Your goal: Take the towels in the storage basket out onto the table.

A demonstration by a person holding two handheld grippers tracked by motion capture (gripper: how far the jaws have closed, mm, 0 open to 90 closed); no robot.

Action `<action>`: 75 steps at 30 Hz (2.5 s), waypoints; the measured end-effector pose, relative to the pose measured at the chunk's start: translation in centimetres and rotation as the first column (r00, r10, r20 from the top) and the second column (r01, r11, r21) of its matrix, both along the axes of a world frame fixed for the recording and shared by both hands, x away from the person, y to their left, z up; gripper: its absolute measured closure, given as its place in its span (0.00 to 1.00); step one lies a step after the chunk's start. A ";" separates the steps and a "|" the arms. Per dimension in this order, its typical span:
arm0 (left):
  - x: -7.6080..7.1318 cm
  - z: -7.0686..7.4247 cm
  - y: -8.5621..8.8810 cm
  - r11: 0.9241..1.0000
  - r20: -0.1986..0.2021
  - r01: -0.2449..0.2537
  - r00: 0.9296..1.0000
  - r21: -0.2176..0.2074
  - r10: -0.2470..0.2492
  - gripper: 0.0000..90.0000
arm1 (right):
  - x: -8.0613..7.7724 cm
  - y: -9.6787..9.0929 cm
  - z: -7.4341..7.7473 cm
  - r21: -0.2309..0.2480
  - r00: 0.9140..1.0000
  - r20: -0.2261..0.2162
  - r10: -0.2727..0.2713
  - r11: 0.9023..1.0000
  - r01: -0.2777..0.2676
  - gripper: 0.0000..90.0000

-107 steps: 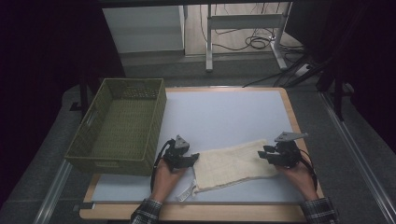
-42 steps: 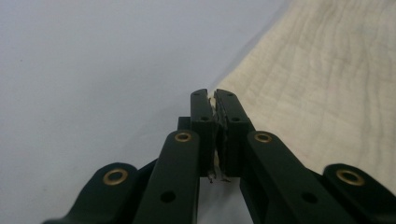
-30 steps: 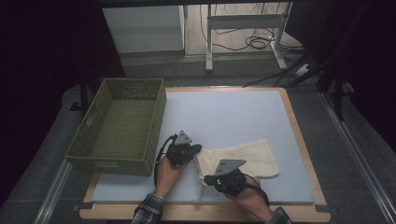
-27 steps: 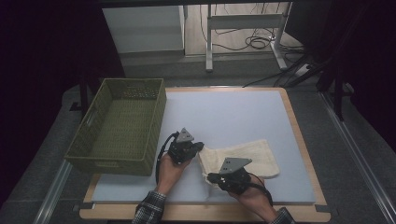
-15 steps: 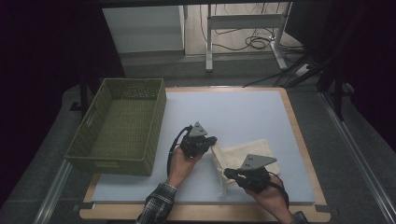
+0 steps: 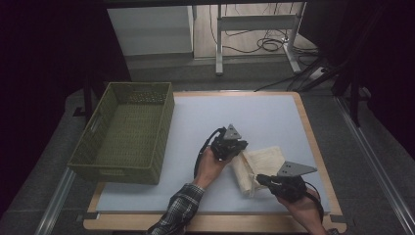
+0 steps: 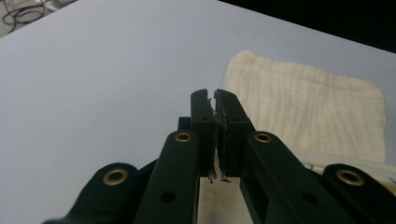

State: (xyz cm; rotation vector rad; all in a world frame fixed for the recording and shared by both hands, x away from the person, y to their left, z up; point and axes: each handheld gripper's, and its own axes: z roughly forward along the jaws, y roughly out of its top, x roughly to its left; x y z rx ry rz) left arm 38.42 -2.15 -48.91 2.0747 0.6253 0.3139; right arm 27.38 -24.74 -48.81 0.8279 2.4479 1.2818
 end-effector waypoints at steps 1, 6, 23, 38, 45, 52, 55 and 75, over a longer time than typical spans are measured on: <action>0.1 0.0 -0.4 1.000 0.002 0.007 1.000 0.005 -0.007 0.97 | 0.0 -0.3 0.0 0.002 1.000 0.002 -0.009 1.000 0.009 0.95; 0.9 0.3 -2.4 1.000 0.002 0.030 1.000 0.008 -0.030 0.97 | 0.1 -2.0 -0.1 0.007 0.999 0.000 -0.046 0.999 0.046 0.95; 3.0 0.5 -8.4 0.995 -0.001 0.091 0.996 0.052 -0.091 0.96 | 0.4 -6.6 -0.3 0.027 0.987 -0.006 -0.164 0.986 0.164 0.95; 4.1 -0.4 -9.3 0.998 -0.071 0.059 0.996 -0.021 -0.060 0.67 | 1.2 -7.5 -1.9 -0.033 0.977 -0.019 -0.214 0.976 0.214 0.86; 3.7 0.3 -7.2 0.999 -0.055 0.028 0.998 -0.016 -0.028 0.53 | 1.1 -9.7 -0.8 -0.064 0.959 0.015 -0.283 0.957 0.284 0.77; 2.5 -0.2 -3.8 0.999 -0.063 0.005 0.998 0.032 -0.003 0.52 | 0.9 -10.8 1.0 -0.065 0.948 0.053 -0.315 0.946 0.318 0.73; 2.2 -0.7 -2.6 0.999 -0.084 0.002 0.996 0.040 0.001 0.52 | 1.1 -10.3 1.6 -0.054 0.952 0.054 -0.303 0.951 0.305 0.72; 2.0 -4.5 -0.5 0.999 -0.194 -0.030 0.980 0.042 0.038 0.54 | 3.2 -8.9 -3.2 -0.096 0.953 -0.107 -0.284 0.957 0.275 0.62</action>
